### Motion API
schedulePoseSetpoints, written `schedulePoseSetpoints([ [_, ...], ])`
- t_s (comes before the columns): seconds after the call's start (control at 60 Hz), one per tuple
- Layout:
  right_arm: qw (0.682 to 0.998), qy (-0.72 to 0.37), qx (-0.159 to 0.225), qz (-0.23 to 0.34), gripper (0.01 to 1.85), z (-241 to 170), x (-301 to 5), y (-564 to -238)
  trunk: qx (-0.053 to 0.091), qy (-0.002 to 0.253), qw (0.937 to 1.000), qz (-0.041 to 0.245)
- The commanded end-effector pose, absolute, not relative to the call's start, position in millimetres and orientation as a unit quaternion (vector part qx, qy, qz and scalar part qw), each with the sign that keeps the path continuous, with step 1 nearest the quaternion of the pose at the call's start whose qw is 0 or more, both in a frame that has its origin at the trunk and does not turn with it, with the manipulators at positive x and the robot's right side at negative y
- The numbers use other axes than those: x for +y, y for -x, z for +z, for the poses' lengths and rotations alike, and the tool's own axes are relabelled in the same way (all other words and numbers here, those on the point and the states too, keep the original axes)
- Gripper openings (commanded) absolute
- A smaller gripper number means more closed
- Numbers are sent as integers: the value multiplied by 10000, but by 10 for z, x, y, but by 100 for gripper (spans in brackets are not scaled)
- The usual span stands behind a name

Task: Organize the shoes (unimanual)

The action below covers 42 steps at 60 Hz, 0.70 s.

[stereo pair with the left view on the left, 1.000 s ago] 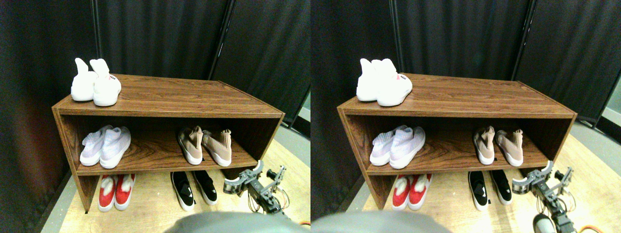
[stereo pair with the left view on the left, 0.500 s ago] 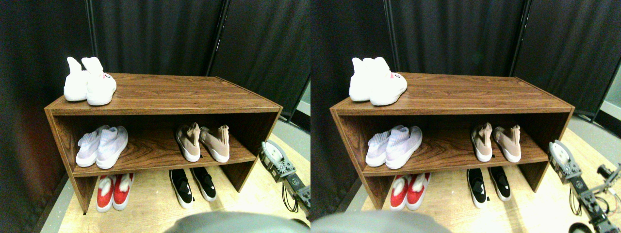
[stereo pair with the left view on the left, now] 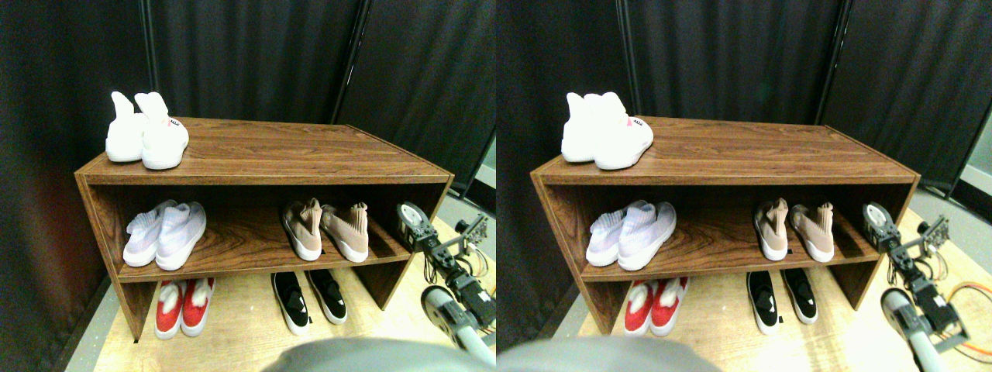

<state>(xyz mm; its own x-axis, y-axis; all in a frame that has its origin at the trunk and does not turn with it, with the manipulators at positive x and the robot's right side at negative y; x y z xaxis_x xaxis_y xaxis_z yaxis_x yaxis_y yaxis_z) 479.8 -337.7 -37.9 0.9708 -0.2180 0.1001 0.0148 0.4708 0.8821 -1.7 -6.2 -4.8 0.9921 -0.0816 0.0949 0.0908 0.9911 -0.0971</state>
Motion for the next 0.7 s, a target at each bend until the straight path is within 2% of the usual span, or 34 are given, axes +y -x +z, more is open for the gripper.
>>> schedulePoseSetpoints([
  [0.017,8410,-5260,-941,-849,6,-439,-3402,-4971,-437,654,9960,-422],
  [0.117,8440,-5198,-850,-1009,6,-515,-3387,-5055,-445,676,9960,-386],
  [0.25,8324,-5346,-884,-1159,6,-586,-3357,-5137,-449,689,9960,-360],
  [0.35,8421,-5178,-880,-1229,6,-644,-3356,-5206,-461,707,9959,-314],
  [0.417,8369,-5222,-899,-1372,6,-665,-3339,-5223,-461,707,9959,-314],
  [0.567,8299,-5388,-741,-1245,6,-753,-3252,-5215,-430,758,9959,-238],
  [0.683,8348,-5316,-620,-1289,6,-819,-3108,-5165,-404,829,9956,-160],
  [0.7,8345,-5356,-512,-1183,6,-846,-3041,-5149,-400,837,9956,-152],
])
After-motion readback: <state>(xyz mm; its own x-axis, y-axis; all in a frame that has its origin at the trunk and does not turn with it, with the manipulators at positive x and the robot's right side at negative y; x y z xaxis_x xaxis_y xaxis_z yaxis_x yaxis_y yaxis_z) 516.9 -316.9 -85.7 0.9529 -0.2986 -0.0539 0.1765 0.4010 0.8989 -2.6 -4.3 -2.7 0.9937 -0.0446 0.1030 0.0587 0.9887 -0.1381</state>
